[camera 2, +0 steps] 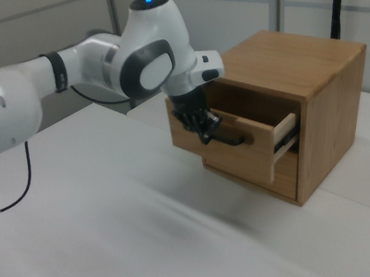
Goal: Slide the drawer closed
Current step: 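Push the drawer front into the cabinet with the gripper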
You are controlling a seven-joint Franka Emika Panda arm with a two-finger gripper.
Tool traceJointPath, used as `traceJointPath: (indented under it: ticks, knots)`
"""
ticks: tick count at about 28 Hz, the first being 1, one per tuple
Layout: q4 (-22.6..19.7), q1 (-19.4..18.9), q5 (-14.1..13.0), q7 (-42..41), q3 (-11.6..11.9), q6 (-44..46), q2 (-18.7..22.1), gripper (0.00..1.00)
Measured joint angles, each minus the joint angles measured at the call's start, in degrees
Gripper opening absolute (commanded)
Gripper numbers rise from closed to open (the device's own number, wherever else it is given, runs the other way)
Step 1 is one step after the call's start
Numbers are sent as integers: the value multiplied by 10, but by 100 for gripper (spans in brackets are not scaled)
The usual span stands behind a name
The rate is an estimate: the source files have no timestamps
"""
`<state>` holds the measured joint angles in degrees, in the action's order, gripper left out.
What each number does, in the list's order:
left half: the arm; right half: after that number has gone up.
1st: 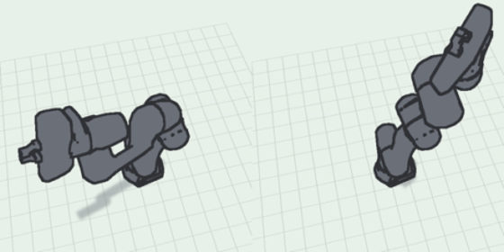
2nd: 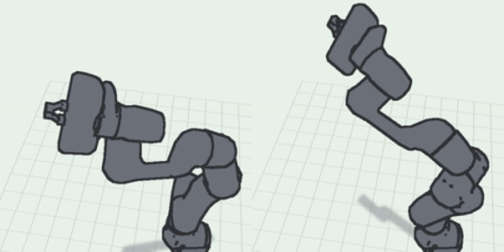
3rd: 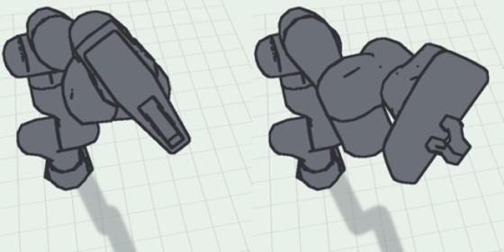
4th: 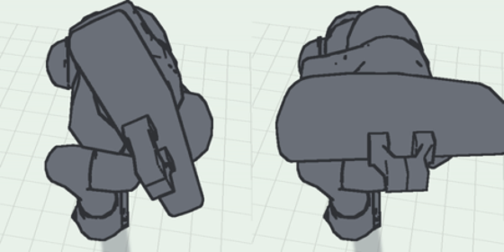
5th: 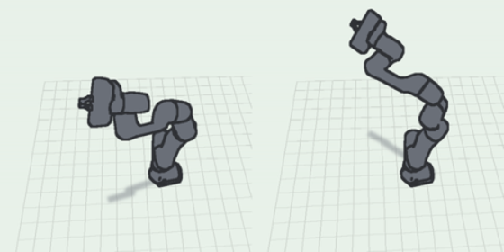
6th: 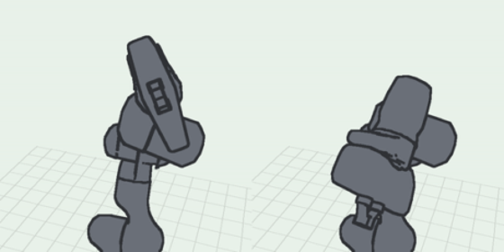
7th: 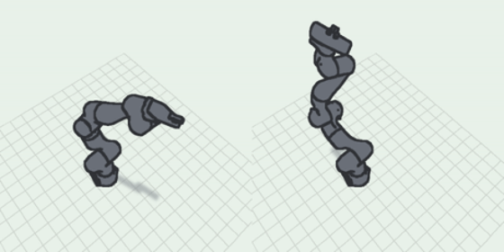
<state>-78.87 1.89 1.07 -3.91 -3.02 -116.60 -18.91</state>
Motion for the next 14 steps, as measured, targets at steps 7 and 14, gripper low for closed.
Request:
traceJointPath:
  ticks: [7,14]
  knots:
    - [-1,0,0,-1,0,-175,-55,0]
    - [-1,-1,5,-13,0,-317,-99,0]
